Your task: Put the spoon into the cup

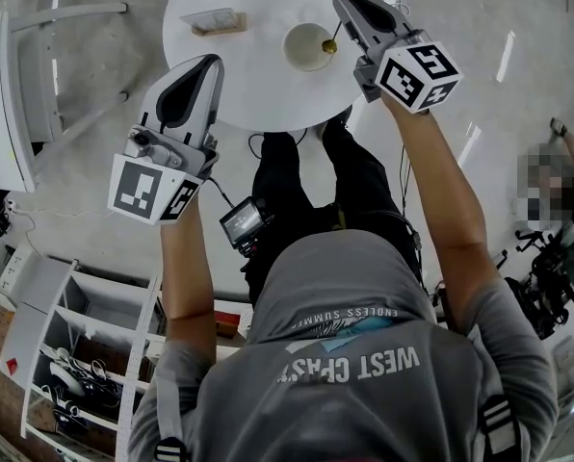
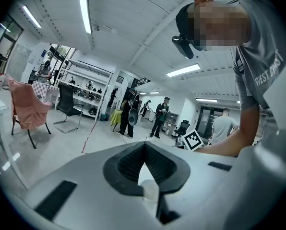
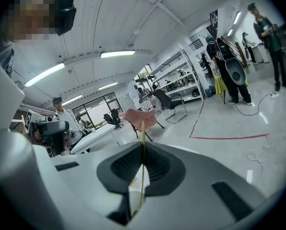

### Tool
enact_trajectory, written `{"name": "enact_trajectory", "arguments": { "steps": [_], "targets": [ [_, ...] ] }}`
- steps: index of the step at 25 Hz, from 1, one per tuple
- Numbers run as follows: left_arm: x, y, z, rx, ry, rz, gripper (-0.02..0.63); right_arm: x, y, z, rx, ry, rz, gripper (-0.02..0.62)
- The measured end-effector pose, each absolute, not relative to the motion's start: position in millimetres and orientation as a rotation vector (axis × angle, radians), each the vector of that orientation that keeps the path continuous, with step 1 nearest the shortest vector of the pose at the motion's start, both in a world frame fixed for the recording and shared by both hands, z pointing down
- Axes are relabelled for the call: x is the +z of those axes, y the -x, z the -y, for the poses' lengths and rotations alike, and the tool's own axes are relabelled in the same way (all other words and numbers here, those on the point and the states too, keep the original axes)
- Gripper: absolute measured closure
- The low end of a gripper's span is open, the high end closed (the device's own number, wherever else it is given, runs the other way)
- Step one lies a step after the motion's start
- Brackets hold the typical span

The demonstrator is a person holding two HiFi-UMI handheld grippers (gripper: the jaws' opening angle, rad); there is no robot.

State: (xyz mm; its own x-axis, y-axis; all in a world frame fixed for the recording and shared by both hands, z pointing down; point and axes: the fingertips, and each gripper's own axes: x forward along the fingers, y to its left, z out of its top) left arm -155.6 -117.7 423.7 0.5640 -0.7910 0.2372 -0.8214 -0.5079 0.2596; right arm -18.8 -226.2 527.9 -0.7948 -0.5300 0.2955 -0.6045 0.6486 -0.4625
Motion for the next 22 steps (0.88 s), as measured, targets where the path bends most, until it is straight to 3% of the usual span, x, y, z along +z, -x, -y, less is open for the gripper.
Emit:
{"name": "enact_trajectory", "arguments": {
  "steps": [22],
  "targets": [
    [428.9,156.8,122.2,0.12,-2.446,1.329,0.604,568.5,16.6,220.1,0.815,-0.948,2.665,0.591]
  ]
}}
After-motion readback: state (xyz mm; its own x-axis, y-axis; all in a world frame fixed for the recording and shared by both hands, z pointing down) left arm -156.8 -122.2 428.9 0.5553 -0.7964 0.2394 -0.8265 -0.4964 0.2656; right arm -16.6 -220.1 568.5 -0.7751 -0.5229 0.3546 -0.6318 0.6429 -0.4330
